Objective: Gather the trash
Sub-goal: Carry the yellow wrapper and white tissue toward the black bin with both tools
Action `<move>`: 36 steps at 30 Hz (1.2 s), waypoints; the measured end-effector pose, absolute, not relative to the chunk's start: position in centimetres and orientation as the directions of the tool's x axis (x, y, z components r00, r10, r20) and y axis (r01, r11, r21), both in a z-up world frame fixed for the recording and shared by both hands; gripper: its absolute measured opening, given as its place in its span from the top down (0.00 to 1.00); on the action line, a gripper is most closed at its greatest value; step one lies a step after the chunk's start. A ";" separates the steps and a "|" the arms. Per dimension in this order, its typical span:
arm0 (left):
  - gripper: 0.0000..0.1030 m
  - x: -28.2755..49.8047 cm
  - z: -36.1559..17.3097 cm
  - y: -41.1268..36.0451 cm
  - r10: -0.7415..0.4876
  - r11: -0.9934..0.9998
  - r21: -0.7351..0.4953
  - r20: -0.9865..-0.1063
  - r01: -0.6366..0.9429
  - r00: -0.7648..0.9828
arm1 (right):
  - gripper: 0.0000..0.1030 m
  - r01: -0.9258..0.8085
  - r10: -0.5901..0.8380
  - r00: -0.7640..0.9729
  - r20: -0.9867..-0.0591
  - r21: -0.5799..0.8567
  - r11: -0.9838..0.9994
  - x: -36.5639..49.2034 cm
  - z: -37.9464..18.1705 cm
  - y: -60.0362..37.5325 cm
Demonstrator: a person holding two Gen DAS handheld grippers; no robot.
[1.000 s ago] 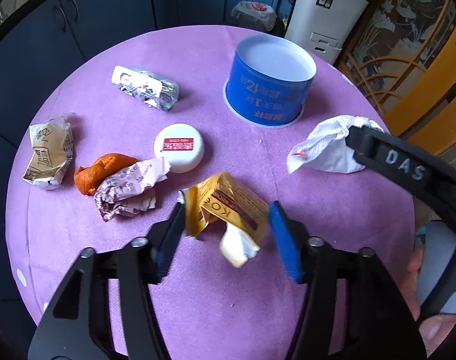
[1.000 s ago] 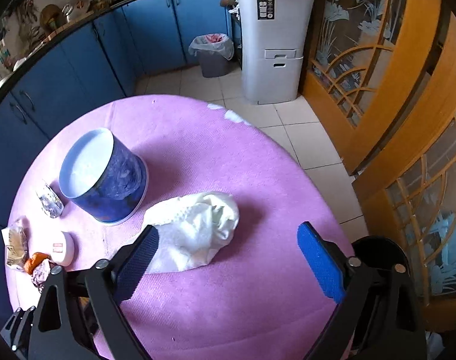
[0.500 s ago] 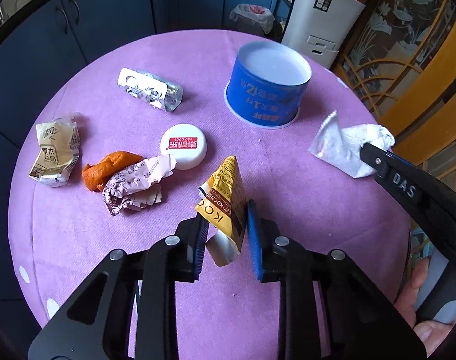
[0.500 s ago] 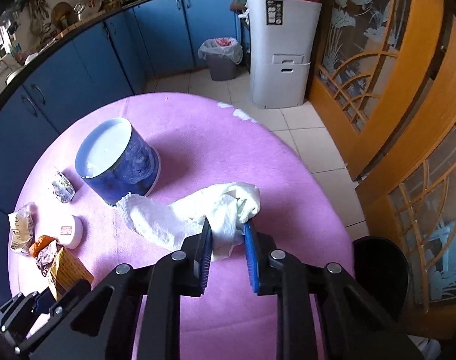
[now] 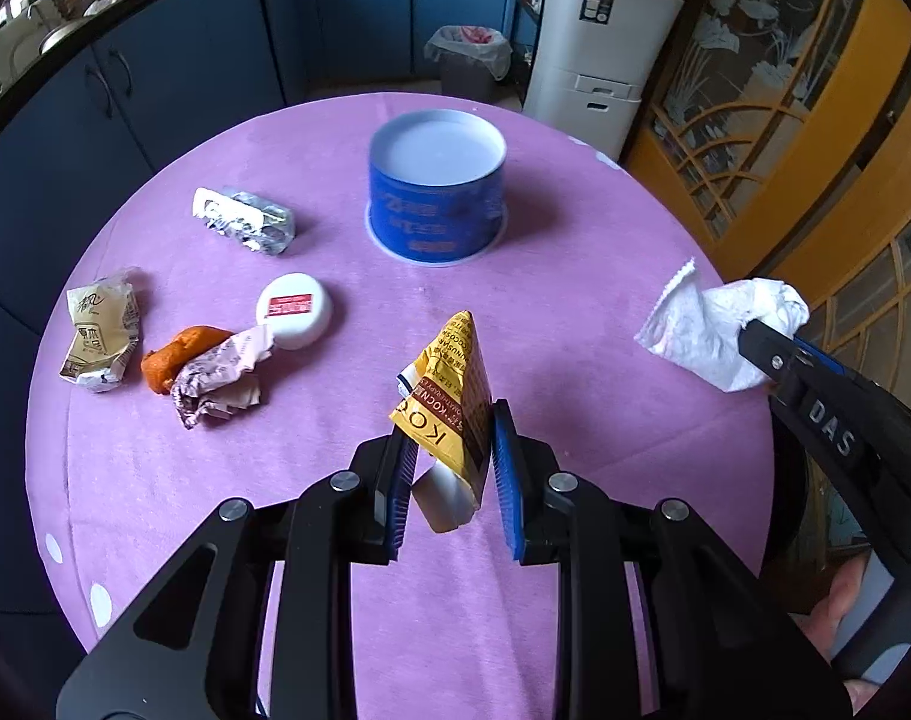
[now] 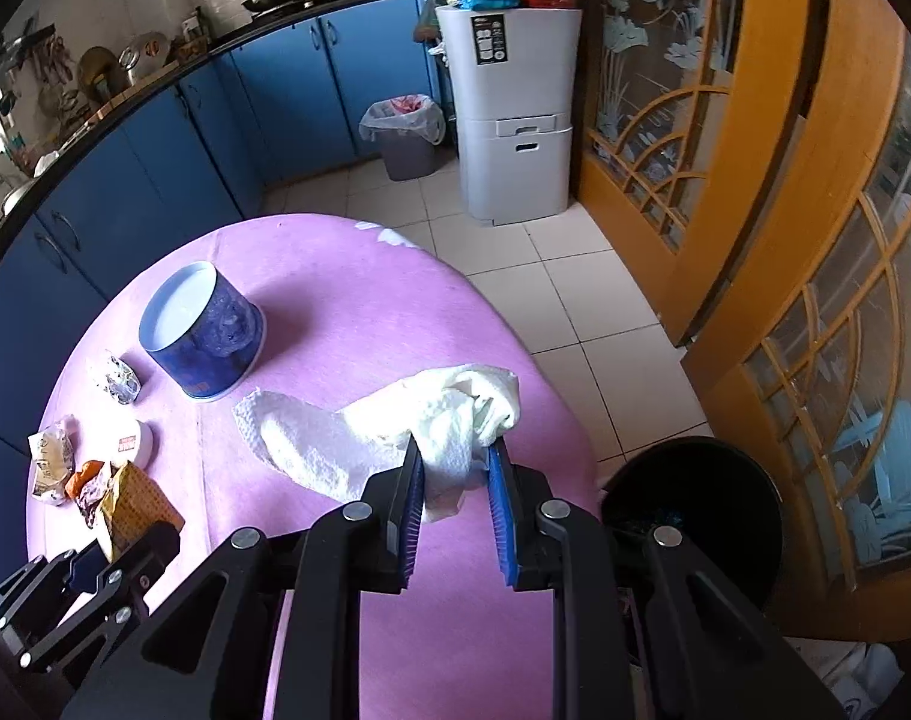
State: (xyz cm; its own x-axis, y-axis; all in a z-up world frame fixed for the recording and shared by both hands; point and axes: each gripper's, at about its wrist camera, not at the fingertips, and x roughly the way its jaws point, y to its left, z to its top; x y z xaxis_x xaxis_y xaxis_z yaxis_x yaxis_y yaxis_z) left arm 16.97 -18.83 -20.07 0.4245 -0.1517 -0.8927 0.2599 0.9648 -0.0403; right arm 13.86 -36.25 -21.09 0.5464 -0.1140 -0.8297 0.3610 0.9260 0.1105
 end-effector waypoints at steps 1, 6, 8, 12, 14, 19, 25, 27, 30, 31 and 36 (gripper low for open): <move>0.75 17.1 -20.0 -19.4 -0.151 0.964 -0.039 -0.893 0.262 0.424 | 0.81 0.365 -0.115 0.548 -0.828 0.113 0.924 13.6 -21.0 -36.4; 0.75 16.4 -19.7 -20.8 -0.148 0.958 -0.020 -0.889 0.285 0.434 | 0.81 0.390 -0.126 0.560 -0.819 0.126 0.912 11.9 -20.5 -37.9; 0.75 16.2 -19.6 -21.3 -0.149 0.955 -0.014 -0.887 0.297 0.437 | 0.81 0.400 -0.129 0.564 -0.816 0.133 0.907 11.3 -20.3 -38.5; 0.75 15.6 -19.4 -22.8 -0.150 0.947 0.001 -0.883 0.322 0.445 | 0.81 0.418 -0.138 0.570 -0.810 0.141 0.898 10.1 -20.1 -39.8; 0.75 15.2 -19.3 -23.8 -0.152 0.941 0.009 -0.881 0.338 0.448 | 0.81 0.430 -0.142 0.574 -0.807 0.149 0.891 9.5 -20.0 -40.6; 0.75 14.4 -19.1 -26.2 -0.156 0.926 0.030 -0.878 0.377 0.453 | 0.81 0.459 -0.157 0.580 -0.800 0.161 0.874 7.9 -19.9 -42.5; 0.75 13.6 -19.1 -29.4 -0.162 0.903 0.054 -0.876 0.427 0.454 | 0.81 0.503 -0.176 0.579 -0.796 0.179 0.845 6.2 -20.1 -45.1; 0.75 13.3 -19.1 -30.7 -0.165 0.893 0.062 -0.876 0.446 0.454 | 0.81 0.518 -0.180 0.577 -0.797 0.186 0.835 5.7 -20.3 -46.1; 0.75 12.8 -19.2 -32.3 -0.170 0.880 0.072 -0.875 0.469 0.453 | 0.81 0.540 -0.187 0.571 -0.800 0.194 0.819 4.9 -20.6 -47.4; 0.75 12.6 -19.3 -32.8 -0.171 0.877 0.074 -0.875 0.475 0.453 | 0.81 0.546 -0.188 0.570 -0.800 0.197 0.815 4.6 -20.7 -47.7; 0.75 12.1 -19.6 -35.1 -0.175 0.857 0.090 -0.876 0.508 0.449 | 0.81 0.578 -0.197 0.560 -0.805 0.209 0.789 3.3 -21.4 -49.7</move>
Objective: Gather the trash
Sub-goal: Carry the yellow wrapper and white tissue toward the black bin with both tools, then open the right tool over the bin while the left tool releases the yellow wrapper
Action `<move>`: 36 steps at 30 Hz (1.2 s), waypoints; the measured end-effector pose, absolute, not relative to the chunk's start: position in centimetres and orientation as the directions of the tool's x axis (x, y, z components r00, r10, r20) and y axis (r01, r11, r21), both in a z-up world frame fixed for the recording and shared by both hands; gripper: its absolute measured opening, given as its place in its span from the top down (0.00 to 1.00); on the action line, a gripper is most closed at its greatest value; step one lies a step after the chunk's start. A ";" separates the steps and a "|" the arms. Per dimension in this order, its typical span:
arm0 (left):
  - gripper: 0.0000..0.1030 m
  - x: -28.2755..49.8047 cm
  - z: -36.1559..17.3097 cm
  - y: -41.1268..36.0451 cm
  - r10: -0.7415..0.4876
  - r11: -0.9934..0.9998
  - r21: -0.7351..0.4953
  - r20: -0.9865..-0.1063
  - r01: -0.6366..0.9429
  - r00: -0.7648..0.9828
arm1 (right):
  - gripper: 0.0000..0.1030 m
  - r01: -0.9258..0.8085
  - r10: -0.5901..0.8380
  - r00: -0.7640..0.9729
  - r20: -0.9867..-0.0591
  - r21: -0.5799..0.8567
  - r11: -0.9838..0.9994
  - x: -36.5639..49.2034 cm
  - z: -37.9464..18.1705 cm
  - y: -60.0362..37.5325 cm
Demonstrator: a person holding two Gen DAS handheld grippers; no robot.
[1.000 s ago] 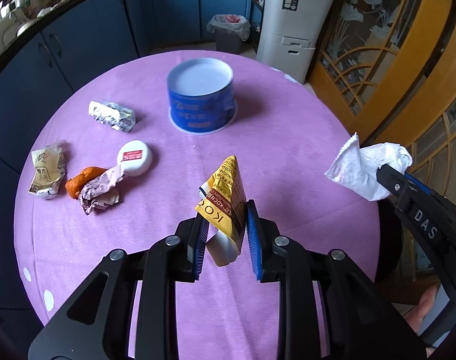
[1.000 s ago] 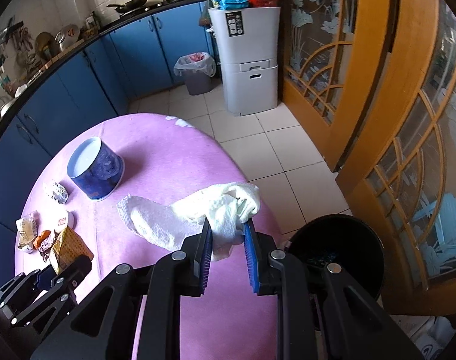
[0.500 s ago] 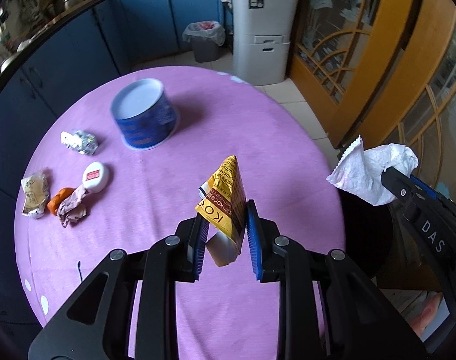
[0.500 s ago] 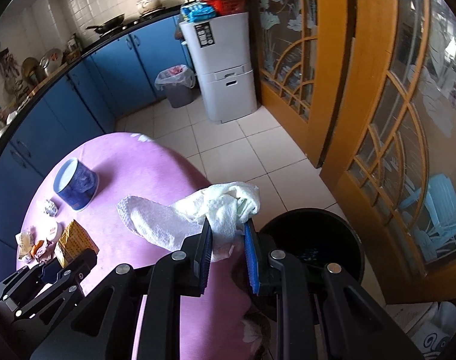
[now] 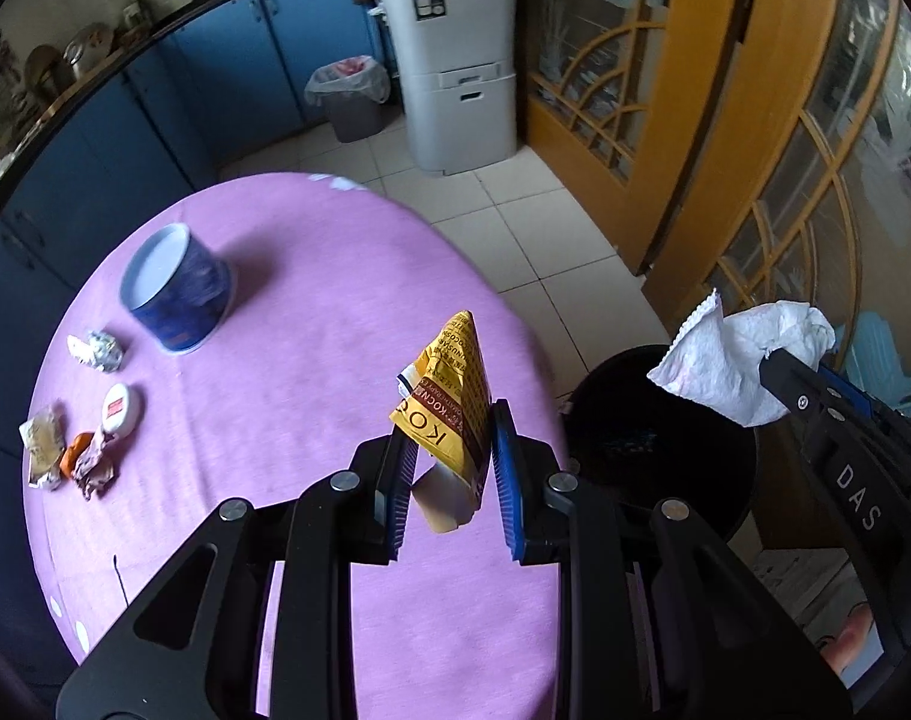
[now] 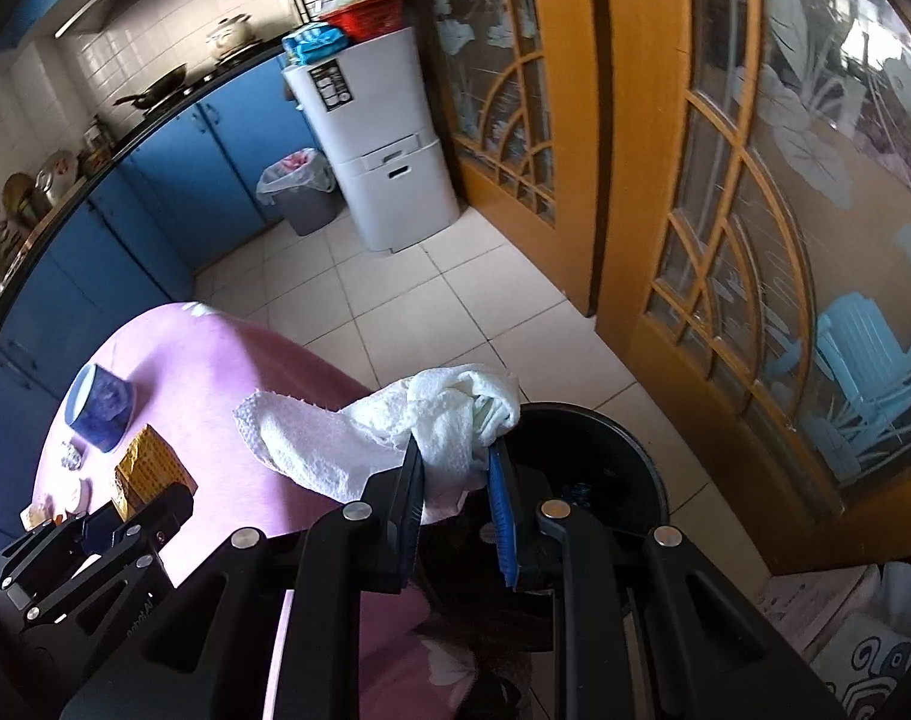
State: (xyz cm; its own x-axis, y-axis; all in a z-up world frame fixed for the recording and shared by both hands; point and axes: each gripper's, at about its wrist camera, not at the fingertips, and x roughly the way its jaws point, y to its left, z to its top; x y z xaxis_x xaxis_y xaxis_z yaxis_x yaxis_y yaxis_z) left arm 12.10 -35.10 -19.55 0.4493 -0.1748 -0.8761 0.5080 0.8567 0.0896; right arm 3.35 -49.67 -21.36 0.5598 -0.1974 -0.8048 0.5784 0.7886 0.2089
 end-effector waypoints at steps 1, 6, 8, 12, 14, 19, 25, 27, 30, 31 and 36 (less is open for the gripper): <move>0.75 12.0 -19.6 -35.6 -0.176 0.852 0.093 -0.877 0.515 0.448 | 0.81 0.585 -0.197 0.558 -0.806 0.214 0.782 3.1 -21.5 -50.1; 0.75 11.5 -19.8 -37.5 -0.179 0.832 0.109 -0.875 0.543 0.450 | 0.81 0.608 -0.186 0.547 -0.816 0.235 0.758 2.4 -22.5 -51.5; 0.75 11.5 -19.9 -38.1 -0.180 0.827 0.113 -0.875 0.551 0.450 | 0.81 0.618 -0.188 0.541 -0.819 0.235 0.751 2.1 -22.8 -51.9; 0.75 11.3 -20.3 -39.0 -0.178 0.818 0.119 -0.878 0.563 0.444 | 0.81 0.628 -0.190 0.533 -0.825 0.235 0.742 1.7 -23.3 -52.4; 0.75 11.2 -20.5 -39.3 -0.176 0.814 0.124 -0.878 0.567 0.445 | 0.81 0.634 -0.197 0.530 -0.825 0.231 0.738 1.5 -23.4 -52.7; 0.75 11.1 -20.8 -40.1 -0.172 0.809 0.132 -0.879 0.573 0.445 | 0.81 0.644 -0.205 0.521 -0.829 0.223 0.732 1.3 -23.9 -53.2; 0.75 11.1 -21.2 -40.8 -0.163 0.803 0.142 -0.881 0.578 0.444 | 0.79 0.632 -0.205 0.530 -0.823 0.222 0.742 1.2 -24.5 -53.7; 0.75 11.1 -21.4 -41.0 -0.159 0.801 0.149 -0.881 0.579 0.446 | 0.79 0.632 -0.201 0.529 -0.825 0.225 0.741 1.3 -24.8 -54.0; 0.75 11.2 -21.5 -41.1 -0.154 0.800 0.154 -0.881 0.579 0.447 | 0.74 0.641 -0.192 0.513 -0.837 0.224 0.734 1.4 -25.3 -54.4; 0.75 11.2 -21.5 -41.3 -0.153 0.800 0.154 -0.882 0.579 0.447 | 0.70 0.653 -0.204 0.500 -0.841 0.211 0.727 1.3 -25.5 -54.6; 0.75 11.2 -21.8 -42.0 -0.156 0.794 0.152 -0.885 0.589 0.438 | 0.07 0.661 -0.221 0.531 -0.818 0.237 0.712 0.5 -25.2 -55.1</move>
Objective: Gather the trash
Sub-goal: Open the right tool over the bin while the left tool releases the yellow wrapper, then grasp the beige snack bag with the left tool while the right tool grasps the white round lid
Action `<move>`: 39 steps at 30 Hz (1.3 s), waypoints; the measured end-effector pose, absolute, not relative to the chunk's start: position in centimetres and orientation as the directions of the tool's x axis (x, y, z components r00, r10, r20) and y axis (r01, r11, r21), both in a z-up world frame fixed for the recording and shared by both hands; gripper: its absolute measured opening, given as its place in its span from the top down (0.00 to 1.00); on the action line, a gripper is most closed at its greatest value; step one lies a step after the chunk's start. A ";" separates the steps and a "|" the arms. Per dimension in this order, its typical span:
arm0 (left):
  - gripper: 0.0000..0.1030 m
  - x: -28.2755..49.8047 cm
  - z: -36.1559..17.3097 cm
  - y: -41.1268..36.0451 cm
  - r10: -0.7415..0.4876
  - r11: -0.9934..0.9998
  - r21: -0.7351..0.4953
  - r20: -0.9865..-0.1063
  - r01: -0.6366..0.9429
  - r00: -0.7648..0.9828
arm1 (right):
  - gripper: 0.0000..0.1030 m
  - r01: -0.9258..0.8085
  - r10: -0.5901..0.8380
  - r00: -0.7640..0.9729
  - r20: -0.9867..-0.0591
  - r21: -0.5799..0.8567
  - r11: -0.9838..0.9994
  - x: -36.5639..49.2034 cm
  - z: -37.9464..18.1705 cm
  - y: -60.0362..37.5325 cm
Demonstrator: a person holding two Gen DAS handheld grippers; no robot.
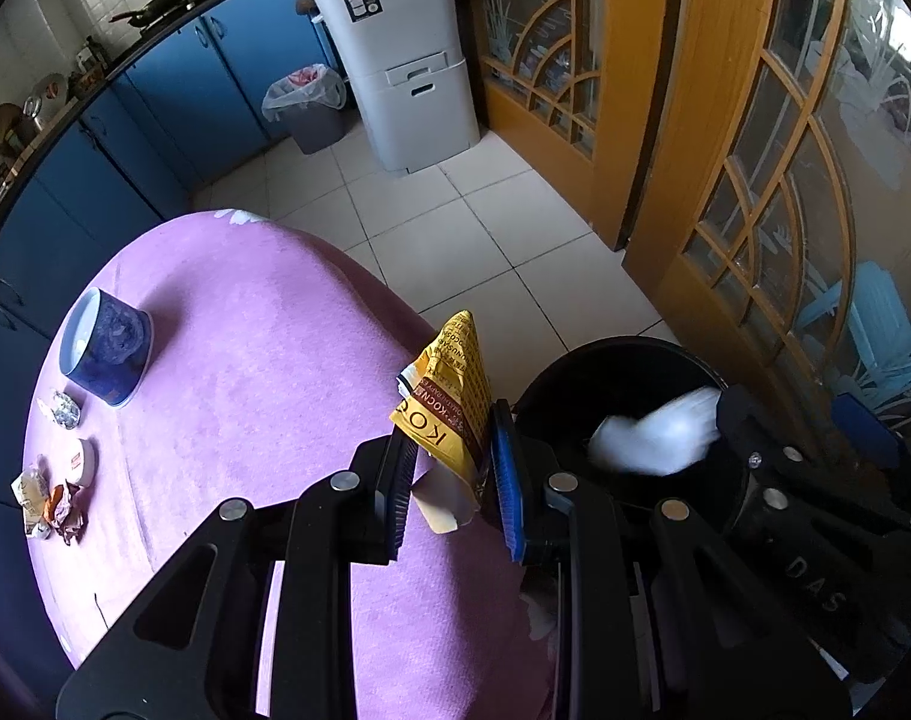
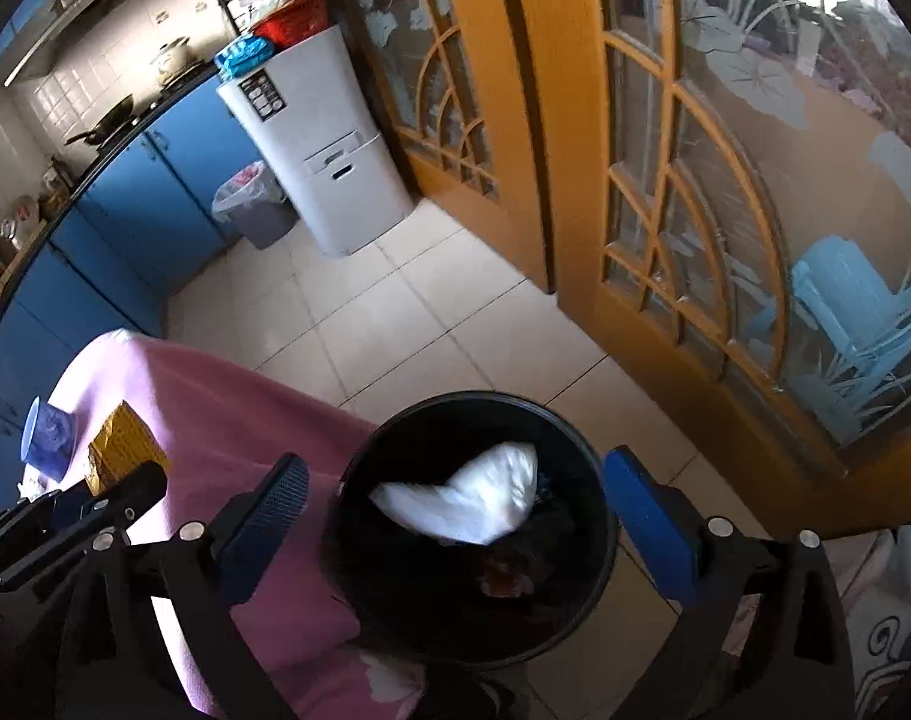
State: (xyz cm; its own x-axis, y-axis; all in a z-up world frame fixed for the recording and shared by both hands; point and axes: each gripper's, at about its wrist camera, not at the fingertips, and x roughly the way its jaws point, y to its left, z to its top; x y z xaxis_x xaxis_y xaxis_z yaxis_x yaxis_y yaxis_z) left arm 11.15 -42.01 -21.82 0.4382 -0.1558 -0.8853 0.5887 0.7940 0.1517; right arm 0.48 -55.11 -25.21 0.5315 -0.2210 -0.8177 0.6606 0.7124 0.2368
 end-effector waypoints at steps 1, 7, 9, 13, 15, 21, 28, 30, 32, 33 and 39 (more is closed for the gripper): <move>0.75 11.1 -21.9 -42.2 -0.157 0.791 0.150 -0.887 0.593 0.435 | 0.07 0.668 -0.235 0.524 -0.819 0.225 0.709 0.4 -25.1 -55.2; 0.65 10.2 -22.1 -43.6 -0.202 0.766 0.102 -0.899 0.634 0.389 | 0.07 0.721 -0.296 0.510 -0.808 0.213 0.660 -0.7 -24.7 -56.3; 0.50 10.2 -21.8 -43.7 -0.205 0.773 0.103 -0.893 0.625 0.400 | 0.07 0.741 -0.312 0.507 -0.804 0.221 0.634 -1.2 -24.5 -56.8; 0.18 11.1 -21.0 -42.8 -0.228 0.803 0.070 -0.881 0.592 0.414 | 0.07 0.771 -0.355 0.500 -0.790 0.218 0.599 -2.0 -24.0 -57.5; 0.18 11.3 -20.7 -42.4 -0.215 0.810 0.090 -0.874 0.579 0.436 | 0.07 0.769 -0.360 0.502 -0.787 0.215 0.602 -1.8 -23.7 -57.2; 0.18 13.3 -20.2 -38.5 -0.170 0.865 0.091 -0.872 0.493 0.459 | 0.07 0.728 -0.340 0.522 -0.782 0.200 0.656 0.4 -23.0 -54.6; 0.18 16.8 -19.5 -28.7 -0.068 0.941 0.116 -0.856 0.319 0.513 | 0.07 0.597 -0.249 0.579 -0.777 0.196 0.778 4.9 -21.8 -48.4; 0.18 17.5 -19.6 -25.8 -0.034 0.954 0.130 -0.850 0.271 0.526 | 0.07 0.553 -0.227 0.595 -0.771 0.188 0.812 6.1 -21.4 -46.3; 0.18 18.5 -19.9 -21.8 0.006 0.968 0.141 -0.843 0.210 0.539 | 0.07 0.510 -0.211 0.602 -0.770 0.168 0.843 7.4 -21.1 -44.0; 0.18 18.9 -20.1 -19.8 0.028 0.972 0.149 -0.838 0.180 0.545 | 0.07 0.480 -0.192 0.609 -0.770 0.165 0.862 8.2 -20.9 -42.6; 0.18 20.9 -21.3 -10.8 0.045 0.992 0.101 -0.854 0.080 0.518 | 0.07 0.343 -0.101 0.611 -0.785 0.148 0.928 12.5 -20.9 -35.5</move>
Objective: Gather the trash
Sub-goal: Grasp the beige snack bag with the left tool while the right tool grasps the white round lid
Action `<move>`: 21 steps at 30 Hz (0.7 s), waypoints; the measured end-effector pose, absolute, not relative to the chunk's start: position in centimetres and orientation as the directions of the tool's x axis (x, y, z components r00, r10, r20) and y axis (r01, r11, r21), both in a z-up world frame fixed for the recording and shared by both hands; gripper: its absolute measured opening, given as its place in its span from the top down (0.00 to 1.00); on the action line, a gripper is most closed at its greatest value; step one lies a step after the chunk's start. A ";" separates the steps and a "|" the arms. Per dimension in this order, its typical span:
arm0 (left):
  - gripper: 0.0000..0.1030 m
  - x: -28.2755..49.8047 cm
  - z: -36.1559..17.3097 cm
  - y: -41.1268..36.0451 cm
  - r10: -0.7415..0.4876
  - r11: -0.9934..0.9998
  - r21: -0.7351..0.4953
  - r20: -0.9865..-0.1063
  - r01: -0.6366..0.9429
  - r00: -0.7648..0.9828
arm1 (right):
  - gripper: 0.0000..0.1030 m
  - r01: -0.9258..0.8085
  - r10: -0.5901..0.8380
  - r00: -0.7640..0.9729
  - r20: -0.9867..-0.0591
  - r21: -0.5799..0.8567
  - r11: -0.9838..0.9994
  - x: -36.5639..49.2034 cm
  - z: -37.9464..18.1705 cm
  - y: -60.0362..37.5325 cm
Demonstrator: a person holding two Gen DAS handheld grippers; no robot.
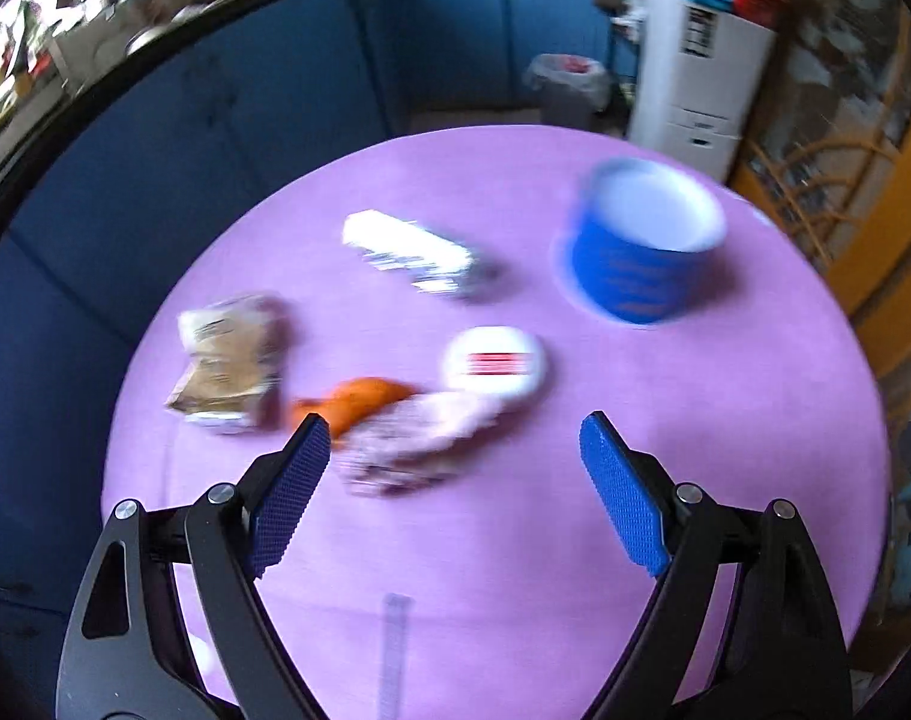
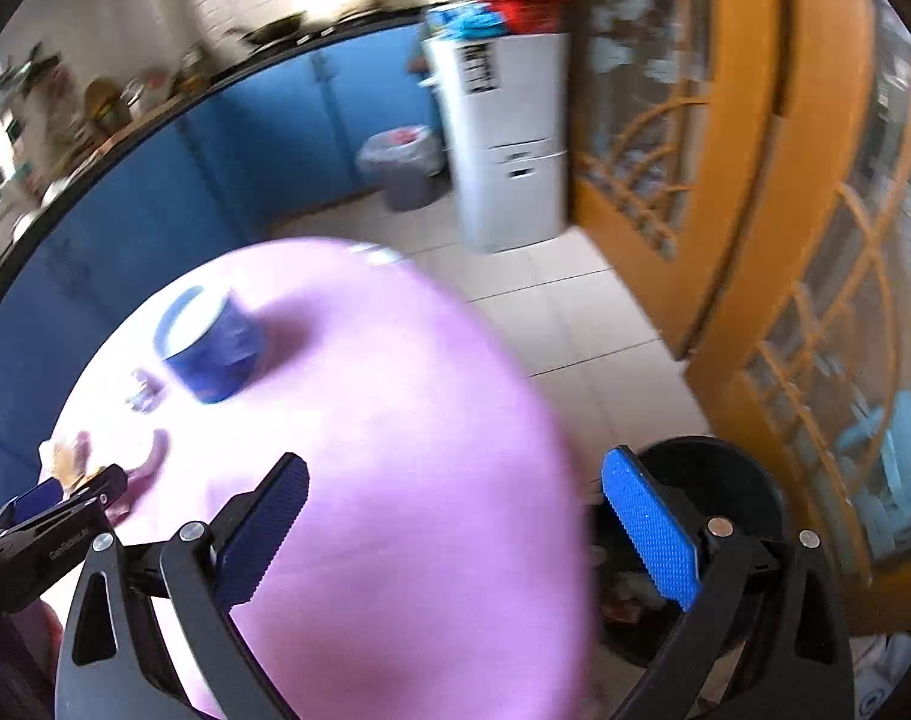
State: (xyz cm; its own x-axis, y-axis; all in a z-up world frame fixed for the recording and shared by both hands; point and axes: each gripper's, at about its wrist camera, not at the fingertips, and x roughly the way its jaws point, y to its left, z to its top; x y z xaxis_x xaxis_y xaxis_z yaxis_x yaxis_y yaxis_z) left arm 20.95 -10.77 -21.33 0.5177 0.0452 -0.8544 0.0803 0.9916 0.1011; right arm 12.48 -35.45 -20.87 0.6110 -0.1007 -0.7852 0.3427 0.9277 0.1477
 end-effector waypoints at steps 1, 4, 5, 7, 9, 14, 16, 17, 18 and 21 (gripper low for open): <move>0.19 21.1 -21.6 -9.8 0.038 0.993 0.089 -0.859 0.076 0.510 | 0.07 0.322 -0.094 0.604 -0.791 0.134 0.937 13.4 -21.0 -33.9; 0.20 21.2 -22.0 -6.5 0.032 0.997 0.062 -0.863 0.044 0.505 | 0.09 0.257 -0.067 0.594 -0.801 0.110 0.960 15.5 -21.4 -30.0; 0.21 21.2 -22.1 -5.6 0.031 0.998 0.057 -0.864 0.035 0.503 | 0.12 0.243 -0.065 0.592 -0.804 0.100 0.965 16.0 -21.4 -29.1; 0.24 21.2 -22.4 -3.7 0.013 0.999 0.028 -0.870 0.023 0.493 | 0.21 0.199 -0.045 0.580 -0.813 0.088 0.976 17.1 -21.7 -26.8; 0.24 21.1 -22.4 -2.1 -0.006 1.000 -0.002 -0.868 0.010 0.497 | 0.24 0.161 0.000 0.562 -0.827 0.110 0.981 18.1 -22.2 -25.1; 0.23 21.5 -21.5 1.5 -0.102 0.993 -0.121 -0.853 -0.004 0.513 | 0.24 0.119 0.045 0.541 -0.840 0.130 0.984 20.2 -22.9 -21.7; 0.22 21.7 -21.0 2.5 -0.090 0.993 -0.117 -0.841 -0.017 0.533 | 0.24 0.111 0.037 0.541 -0.840 0.115 0.987 20.9 -23.0 -21.1; 0.22 22.0 -21.1 2.8 -0.079 0.994 -0.110 -0.841 -0.025 0.535 | 0.24 0.106 0.036 0.535 -0.844 0.109 0.988 21.4 -23.2 -20.6; 0.21 22.4 -21.3 3.0 -0.074 0.994 -0.107 -0.844 -0.031 0.531 | 0.24 0.103 0.039 0.531 -0.847 0.110 0.989 21.7 -23.3 -20.4; 0.21 24.2 -23.1 4.4 -0.113 0.989 -0.143 -0.874 -0.028 0.472 | 0.24 0.099 0.040 0.514 -0.857 0.106 0.989 22.6 -24.0 -19.5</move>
